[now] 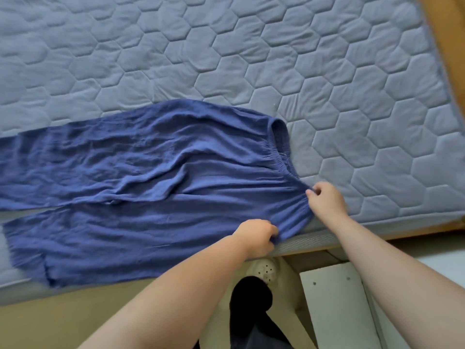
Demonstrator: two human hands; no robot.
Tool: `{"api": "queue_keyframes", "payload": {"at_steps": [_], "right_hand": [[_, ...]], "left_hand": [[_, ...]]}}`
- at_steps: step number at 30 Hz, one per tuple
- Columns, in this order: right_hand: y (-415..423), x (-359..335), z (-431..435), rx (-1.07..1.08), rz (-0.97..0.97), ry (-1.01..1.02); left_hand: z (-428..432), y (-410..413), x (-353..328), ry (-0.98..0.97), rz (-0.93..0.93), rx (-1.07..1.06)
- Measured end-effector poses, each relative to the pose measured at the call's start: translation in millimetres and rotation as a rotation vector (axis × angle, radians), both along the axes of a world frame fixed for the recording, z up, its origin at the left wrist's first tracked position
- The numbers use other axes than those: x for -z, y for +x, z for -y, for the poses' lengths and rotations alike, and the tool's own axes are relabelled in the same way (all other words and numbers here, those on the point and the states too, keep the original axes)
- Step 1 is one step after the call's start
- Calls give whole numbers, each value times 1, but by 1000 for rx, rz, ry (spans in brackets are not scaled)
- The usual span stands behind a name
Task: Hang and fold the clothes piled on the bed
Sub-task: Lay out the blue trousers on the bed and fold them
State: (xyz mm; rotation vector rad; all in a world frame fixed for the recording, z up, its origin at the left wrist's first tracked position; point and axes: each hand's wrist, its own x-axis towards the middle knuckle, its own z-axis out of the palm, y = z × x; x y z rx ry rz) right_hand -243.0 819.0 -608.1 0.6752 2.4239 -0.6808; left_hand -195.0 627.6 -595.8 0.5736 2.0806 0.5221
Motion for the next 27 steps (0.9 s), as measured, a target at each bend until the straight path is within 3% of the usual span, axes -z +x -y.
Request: {"api": "queue_keyframes", "payload": {"at_steps": [3, 6, 11, 15, 18, 22, 27], "right_hand": [[2, 3, 14, -62, 91, -27], [-7, 3, 32, -25, -89, -33], [-68, -7, 68, -64, -416, -31], [-127, 0, 85, 28, -306, -30], [-160, 11, 93, 156, -142, -14], [-190, 12, 89, 454, -244, -214], [-157, -7, 118, 165, -383, 10]], "left_hand": [[-2, 4, 2, 16, 9, -6], [5, 3, 4, 45, -70, -103], [38, -21, 17, 104, -656, -460], [60, -48, 25, -232, -517, -449], [71, -53, 35, -307, -443, -317], [74, -50, 37, -235, -411, -264], [102, -40, 31, -61, -449, -352]]}}
